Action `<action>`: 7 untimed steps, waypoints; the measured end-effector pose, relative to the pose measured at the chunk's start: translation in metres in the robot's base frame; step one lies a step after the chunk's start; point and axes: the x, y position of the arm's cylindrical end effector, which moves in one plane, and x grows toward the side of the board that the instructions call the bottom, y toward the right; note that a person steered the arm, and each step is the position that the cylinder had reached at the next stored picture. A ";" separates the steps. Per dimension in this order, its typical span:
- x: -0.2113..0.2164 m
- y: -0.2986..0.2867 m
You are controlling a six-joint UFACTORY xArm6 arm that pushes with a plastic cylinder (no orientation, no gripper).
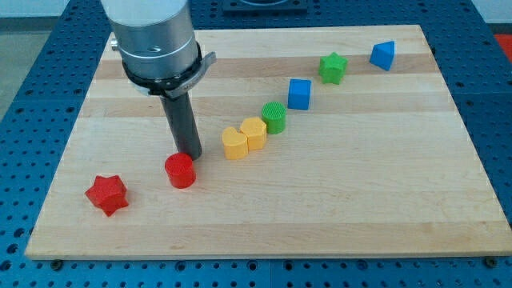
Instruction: Move the yellow heart to the top right of the red circle
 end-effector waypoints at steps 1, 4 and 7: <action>0.000 -0.017; -0.007 -0.010; 0.029 0.033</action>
